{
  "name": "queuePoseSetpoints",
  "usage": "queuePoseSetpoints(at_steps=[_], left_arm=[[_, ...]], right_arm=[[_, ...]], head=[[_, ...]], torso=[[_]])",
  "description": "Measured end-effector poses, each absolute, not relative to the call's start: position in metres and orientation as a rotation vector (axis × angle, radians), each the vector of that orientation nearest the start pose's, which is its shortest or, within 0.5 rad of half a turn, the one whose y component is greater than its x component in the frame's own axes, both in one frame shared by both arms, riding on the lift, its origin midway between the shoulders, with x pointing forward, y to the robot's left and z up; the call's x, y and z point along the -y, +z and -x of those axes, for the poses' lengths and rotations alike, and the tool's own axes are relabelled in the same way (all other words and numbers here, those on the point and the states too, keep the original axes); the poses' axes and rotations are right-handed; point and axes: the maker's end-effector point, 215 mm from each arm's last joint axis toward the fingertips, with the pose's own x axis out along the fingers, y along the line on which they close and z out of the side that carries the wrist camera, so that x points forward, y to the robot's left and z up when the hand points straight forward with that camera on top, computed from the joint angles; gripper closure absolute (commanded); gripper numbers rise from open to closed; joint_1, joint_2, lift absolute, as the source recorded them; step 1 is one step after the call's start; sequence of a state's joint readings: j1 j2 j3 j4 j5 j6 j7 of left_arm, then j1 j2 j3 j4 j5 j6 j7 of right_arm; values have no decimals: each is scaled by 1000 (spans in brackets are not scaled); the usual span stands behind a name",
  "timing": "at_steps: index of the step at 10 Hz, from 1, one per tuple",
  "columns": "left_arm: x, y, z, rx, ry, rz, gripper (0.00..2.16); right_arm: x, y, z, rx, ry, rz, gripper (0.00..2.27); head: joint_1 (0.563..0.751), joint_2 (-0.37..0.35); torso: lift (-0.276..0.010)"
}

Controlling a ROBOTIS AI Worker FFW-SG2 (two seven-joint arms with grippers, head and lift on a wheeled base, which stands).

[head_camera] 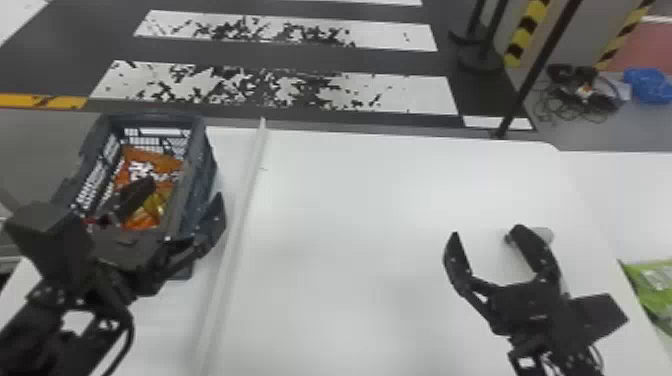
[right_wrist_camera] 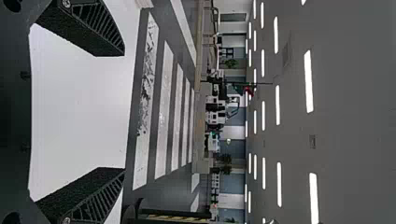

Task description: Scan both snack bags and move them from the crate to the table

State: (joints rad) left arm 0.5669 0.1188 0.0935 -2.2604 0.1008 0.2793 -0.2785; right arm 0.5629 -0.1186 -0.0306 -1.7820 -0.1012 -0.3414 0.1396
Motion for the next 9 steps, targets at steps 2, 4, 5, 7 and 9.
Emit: queuePoseSetpoints(at_steps=[2,4,5,7,9], left_arm=[[-255,-323,-435,-257,-278,-108,93],[-295,-305,-454,-295,-279,-198,100],[-312,-293,-466,-296,-280,-252,100],[-348,-290,-486,-330,-293,-351,97],[-389,-301,-513,-397,-302,-447,76]], right_arm=[[239,-408,-398,-27,144,20,46],[243,-413,-394,-45,141,25,46],[245,-417,-392,-55,139,28,46],[252,-426,-386,-87,130,32,46],[261,-434,-380,-118,116,39,46]], head=[[695,19],[695,61],[695,85],[695,114],[695,158]], torso=[[-88],[-88],[-88],[-88],[-88]])
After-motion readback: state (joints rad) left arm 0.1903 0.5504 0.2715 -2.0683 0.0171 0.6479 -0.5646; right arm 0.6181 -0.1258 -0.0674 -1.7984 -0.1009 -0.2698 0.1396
